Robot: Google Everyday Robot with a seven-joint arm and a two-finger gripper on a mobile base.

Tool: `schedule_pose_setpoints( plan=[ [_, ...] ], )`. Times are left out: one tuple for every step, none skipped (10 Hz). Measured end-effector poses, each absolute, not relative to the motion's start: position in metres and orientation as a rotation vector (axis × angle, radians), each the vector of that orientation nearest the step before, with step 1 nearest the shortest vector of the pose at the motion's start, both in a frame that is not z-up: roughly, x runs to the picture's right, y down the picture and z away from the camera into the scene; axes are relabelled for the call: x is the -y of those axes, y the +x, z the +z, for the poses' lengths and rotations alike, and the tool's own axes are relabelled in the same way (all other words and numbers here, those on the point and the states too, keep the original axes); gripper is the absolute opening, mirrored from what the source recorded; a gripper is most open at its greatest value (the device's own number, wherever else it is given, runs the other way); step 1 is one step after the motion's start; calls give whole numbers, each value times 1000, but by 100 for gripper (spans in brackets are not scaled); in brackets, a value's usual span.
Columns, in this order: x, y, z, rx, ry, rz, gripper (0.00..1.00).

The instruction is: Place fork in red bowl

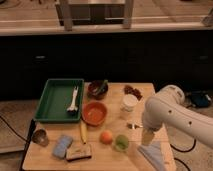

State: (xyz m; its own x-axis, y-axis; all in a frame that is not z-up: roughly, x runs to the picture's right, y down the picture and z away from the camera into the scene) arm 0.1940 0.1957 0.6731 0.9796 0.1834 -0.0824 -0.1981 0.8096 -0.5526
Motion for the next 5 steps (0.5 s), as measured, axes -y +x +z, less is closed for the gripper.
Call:
schedule_pose_setpoints(
  plan=[
    [-197, 194, 683, -21, -591, 195, 80],
    [-199, 192, 689, -14, -592, 188, 80],
    [-202, 194, 697, -11, -590, 178, 80],
    [-206, 194, 707, -3, -589, 159, 80],
    [-208, 194, 715, 4, -590, 142, 80]
  ],
)
